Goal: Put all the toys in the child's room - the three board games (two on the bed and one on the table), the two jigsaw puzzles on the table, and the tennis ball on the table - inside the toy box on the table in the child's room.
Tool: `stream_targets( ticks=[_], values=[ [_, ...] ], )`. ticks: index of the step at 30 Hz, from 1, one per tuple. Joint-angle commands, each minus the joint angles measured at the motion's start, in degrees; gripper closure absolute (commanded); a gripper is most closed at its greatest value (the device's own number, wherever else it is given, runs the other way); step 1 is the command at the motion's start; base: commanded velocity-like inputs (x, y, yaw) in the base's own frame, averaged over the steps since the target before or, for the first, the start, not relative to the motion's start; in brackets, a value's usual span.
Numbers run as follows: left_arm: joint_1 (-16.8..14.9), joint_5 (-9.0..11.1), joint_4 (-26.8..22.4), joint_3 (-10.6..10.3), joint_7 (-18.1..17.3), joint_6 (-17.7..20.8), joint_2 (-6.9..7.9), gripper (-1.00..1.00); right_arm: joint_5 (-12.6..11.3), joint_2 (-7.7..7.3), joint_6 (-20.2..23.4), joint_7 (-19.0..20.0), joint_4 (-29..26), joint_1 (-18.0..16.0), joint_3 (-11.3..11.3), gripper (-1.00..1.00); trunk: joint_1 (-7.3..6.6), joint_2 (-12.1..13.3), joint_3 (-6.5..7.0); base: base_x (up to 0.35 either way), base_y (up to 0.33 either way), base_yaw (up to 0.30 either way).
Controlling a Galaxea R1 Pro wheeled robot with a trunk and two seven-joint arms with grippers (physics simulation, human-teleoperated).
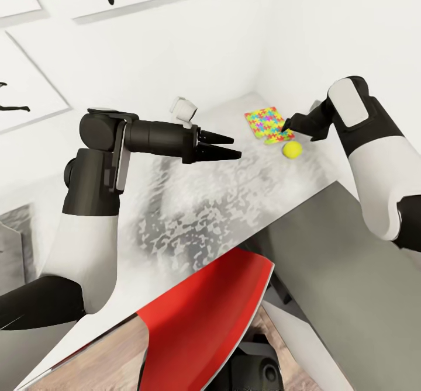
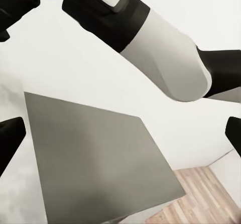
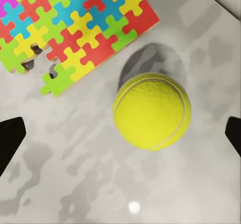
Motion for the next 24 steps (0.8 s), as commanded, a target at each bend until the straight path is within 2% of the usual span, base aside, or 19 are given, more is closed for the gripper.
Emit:
stream_targets(
  ticks=[1, 8, 24],
  values=[
    [-0.05, -0.6, -0.03, 0.04, -0.52, 0.58, -0.04, -1.0, -0.61, -0.11, 0.11, -0.51, -0.04, -0.22, 0.39, -1.0, 0.03, -0.1, -0.17, 0.0, 0.0, 0.0],
    [-0.05, -0.6, -0.03, 0.04, -0.52, 0.58, -0.1, -1.0, -0.68, -0.21, 0.11, -0.56, 0.12, -2.12, 0.46, -1.0, 0.03, -0.1, -0.84, 0.0, 0.0, 0.0],
    [-0.05, -0.6, -0.03, 0.04, -0.52, 0.58, -0.04, -1.0, -0.69, -0.38, 0.11, -0.74, 0.47, -2.62, 0.48, -1.0, 0.03, -0.1, -2.36, 0.0, 0.0, 0.0]
  ],
)
